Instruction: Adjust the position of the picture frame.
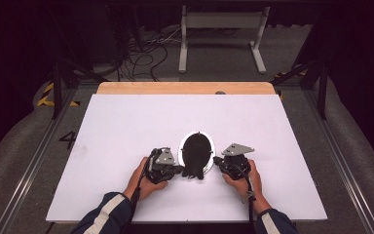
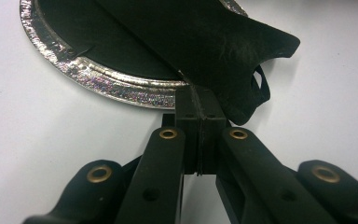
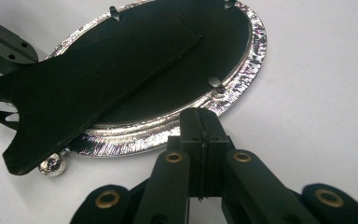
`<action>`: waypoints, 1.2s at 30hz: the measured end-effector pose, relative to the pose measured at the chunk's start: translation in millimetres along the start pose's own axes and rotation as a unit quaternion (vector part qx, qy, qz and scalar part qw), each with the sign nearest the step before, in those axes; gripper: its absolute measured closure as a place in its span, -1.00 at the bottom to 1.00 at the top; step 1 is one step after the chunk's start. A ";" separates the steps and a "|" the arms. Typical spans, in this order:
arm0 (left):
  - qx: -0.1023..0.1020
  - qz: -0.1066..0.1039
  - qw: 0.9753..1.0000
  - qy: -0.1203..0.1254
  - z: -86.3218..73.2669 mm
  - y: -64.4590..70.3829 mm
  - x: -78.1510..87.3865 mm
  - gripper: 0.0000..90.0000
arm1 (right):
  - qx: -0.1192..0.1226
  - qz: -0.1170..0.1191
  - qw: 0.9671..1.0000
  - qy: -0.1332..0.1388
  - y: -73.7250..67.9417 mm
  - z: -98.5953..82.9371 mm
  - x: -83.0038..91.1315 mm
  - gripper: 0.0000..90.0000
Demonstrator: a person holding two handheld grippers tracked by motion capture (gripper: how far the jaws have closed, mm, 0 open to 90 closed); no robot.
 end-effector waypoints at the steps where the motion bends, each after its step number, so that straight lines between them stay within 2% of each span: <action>1: -0.001 0.000 1.000 0.000 0.1 0.2 -0.2 1.00 | 0.000 -0.001 1.000 0.000 0.3 0.0 -0.1 1.00; 3: -0.003 -0.001 1.000 0.000 0.4 0.2 -0.3 1.00 | -0.001 -0.001 1.000 0.000 0.6 0.0 -0.1 1.00; 5: 0.001 -0.006 1.000 0.004 0.5 -1.1 0.2 0.99 | 0.002 -0.002 1.000 0.000 -0.2 0.1 0.1 1.00; 6: 0.007 -0.008 1.000 0.007 0.6 -1.7 1.1 0.92 | 0.007 -0.004 1.000 0.001 -0.7 -0.1 0.6 0.96; 9: -0.006 -0.017 1.000 0.012 1.2 -1.7 5.5 0.87 | 0.009 0.005 1.000 0.001 -1.8 -1.8 3.3 0.93; 11: -0.019 -0.008 1.000 0.018 2.8 -1.2 11.8 0.86 | 0.010 0.007 1.000 0.000 -1.2 -3.7 5.8 0.94; 16: -0.030 0.009 0.999 0.028 2.5 -3.1 26.5 0.83 | 0.004 0.011 1.000 0.008 2.5 -4.9 14.3 0.91; 21: -0.031 0.018 0.998 0.050 -2.9 -6.4 51.7 0.75 | 0.002 0.018 1.000 0.020 1.2 -1.7 25.2 0.88; 25: -0.030 0.022 0.997 0.065 -12.4 -9.4 70.4 0.67 | 0.007 0.025 0.999 0.026 -2.1 1.0 33.1 0.85; 28: -0.035 0.028 0.997 0.064 -22.5 -10.8 80.0 0.60 | 0.010 0.028 0.999 0.027 -4.6 2.0 37.5 0.82; 30: -0.031 0.027 0.997 0.065 -29.5 -11.8 86.6 0.56 | 0.011 0.031 0.999 0.028 -5.8 1.4 40.2 0.82; 31: -0.031 0.034 0.997 0.065 -32.8 -13.3 90.4 0.53 | 0.010 0.031 0.999 0.028 -6.6 0.4 42.0 0.81; 33: -0.022 0.034 0.996 0.074 -39.2 -14.4 98.8 0.48 | 0.010 0.033 0.999 0.026 -7.6 -1.8 44.3 0.81; 36: -0.008 0.046 0.995 0.083 -53.1 -18.2 110.0 0.38 | 0.011 0.042 0.999 0.022 -11.3 -6.1 48.3 0.78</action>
Point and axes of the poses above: each handheld gripper's, and its own axes: x roughly backward along the jaws, z roughly out of its top, y roughly to its right, the point moved 7 cm from there along -x, roughly forward along the jaws, and after that the axes turned 9 degrees about x, right-handed, at the moved point
